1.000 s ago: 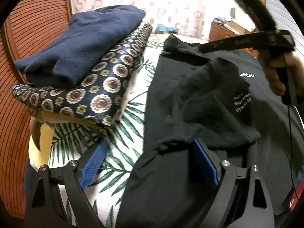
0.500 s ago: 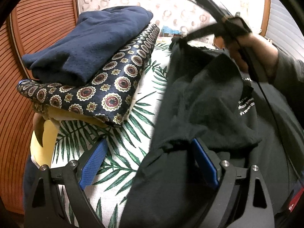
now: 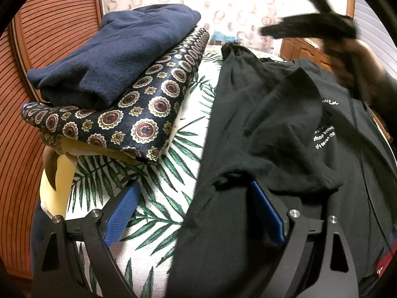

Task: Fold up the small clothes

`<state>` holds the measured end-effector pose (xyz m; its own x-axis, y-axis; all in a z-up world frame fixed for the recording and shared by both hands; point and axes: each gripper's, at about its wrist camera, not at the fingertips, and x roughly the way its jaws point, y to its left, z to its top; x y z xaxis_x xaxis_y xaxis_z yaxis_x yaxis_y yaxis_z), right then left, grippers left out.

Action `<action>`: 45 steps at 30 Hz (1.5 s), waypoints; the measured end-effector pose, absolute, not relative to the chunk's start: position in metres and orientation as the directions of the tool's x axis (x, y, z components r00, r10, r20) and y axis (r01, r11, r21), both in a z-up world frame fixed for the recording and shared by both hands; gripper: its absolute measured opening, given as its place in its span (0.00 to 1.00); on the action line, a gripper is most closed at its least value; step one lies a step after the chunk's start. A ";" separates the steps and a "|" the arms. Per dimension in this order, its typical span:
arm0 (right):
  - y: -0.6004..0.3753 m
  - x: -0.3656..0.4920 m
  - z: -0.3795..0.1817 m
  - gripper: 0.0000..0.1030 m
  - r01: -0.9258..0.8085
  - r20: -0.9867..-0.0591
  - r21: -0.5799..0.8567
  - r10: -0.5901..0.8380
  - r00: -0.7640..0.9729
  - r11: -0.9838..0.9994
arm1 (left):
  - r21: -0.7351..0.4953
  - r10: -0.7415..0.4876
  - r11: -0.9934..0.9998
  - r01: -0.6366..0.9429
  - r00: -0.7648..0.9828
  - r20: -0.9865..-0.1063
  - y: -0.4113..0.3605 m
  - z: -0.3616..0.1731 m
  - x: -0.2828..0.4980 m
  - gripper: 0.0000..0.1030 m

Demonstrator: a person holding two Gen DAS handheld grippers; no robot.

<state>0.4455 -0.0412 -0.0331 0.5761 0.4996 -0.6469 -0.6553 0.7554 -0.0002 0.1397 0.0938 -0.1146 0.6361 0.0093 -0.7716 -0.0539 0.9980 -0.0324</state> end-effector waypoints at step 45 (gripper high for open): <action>-0.340 0.271 0.018 0.48 -0.352 -0.662 -0.050 0.233 0.712 0.935 | -0.017 -0.218 0.960 0.278 0.712 -0.668 -0.054 -0.055 0.178 0.88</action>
<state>0.2715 -0.3397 0.0179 0.7123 0.2328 -0.6622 -0.3518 0.9348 -0.0498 0.1780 -0.0536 -0.0551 0.7120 -0.2179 -0.6675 0.2782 0.9604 -0.0167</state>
